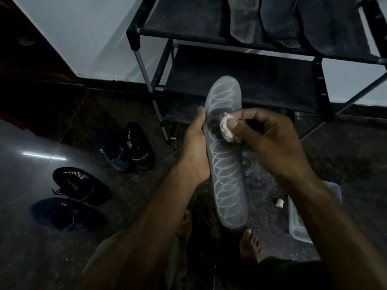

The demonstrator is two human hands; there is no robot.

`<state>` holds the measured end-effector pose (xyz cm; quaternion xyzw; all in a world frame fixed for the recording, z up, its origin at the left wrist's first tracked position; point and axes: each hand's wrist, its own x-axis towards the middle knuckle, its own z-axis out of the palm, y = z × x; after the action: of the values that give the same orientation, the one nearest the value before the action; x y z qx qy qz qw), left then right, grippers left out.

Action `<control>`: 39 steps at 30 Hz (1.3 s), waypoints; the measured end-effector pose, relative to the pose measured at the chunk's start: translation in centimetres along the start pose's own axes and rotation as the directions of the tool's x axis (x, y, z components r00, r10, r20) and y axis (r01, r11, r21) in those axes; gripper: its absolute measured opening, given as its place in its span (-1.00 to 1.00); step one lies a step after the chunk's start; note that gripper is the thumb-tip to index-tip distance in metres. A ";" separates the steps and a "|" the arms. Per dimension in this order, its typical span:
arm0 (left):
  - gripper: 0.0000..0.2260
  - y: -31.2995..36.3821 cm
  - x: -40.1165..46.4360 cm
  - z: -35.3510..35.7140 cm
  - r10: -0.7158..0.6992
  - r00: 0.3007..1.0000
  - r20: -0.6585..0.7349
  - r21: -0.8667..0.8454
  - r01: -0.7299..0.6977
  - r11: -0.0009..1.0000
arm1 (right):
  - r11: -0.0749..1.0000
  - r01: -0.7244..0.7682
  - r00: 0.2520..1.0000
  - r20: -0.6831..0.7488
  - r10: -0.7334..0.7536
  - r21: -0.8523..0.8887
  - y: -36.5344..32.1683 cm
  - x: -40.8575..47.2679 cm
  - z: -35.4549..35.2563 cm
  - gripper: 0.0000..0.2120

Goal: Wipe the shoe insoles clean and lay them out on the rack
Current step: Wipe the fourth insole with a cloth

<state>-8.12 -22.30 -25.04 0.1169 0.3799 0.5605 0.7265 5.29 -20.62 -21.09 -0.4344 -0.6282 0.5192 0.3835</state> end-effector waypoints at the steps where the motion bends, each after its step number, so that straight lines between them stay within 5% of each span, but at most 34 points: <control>1: -0.40 -0.2 0.0 0.2 -0.017 1.000 0.001 -0.009 0.017 1.000 | 0.997 0.023 1.000 -0.005 -0.023 -0.075 0.3 0.0 0.1 -0.87; 6: -0.41 -0.3 0.4 -0.1 0.003 1.000 0.005 -0.046 -0.002 0.999 | 0.892 0.142 0.969 -0.124 -0.213 -0.429 1.4 -0.2 -0.1 -0.80; 10: -0.42 -0.2 0.7 -0.4 -0.010 1.000 0.018 -0.091 0.012 0.996 | 0.792 0.304 0.939 0.025 -0.344 -0.530 0.6 0.0 -0.9 -0.71; 13: -0.42 -0.3 0.4 -0.1 -0.027 0.999 0.037 -0.087 0.030 0.996 | 0.747 0.354 0.930 0.131 -0.342 -0.562 1.1 0.1 -0.7 -0.69; 23: -0.47 -1.0 0.0 0.5 -0.064 0.998 0.026 -0.005 0.065 0.998 | 0.658 0.355 0.924 0.145 -0.353 -0.664 1.4 -0.1 0.1 -0.74; 33: -0.53 -2.5 0.2 1.3 -0.048 0.999 0.006 0.055 0.047 0.997 | 0.731 0.180 0.912 -0.167 -0.375 -0.658 2.6 0.8 -0.8 -0.85; 39: -0.50 -1.5 0.0 1.0 -0.054 0.999 0.007 0.047 0.053 0.997 | 0.707 0.225 0.958 0.018 -0.288 -0.671 1.6 0.2 -0.7 -0.80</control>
<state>-6.34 -22.56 -25.23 0.1261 0.3931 0.5313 0.7398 6.10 -20.07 -22.56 -0.4733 -0.8084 0.1825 0.2986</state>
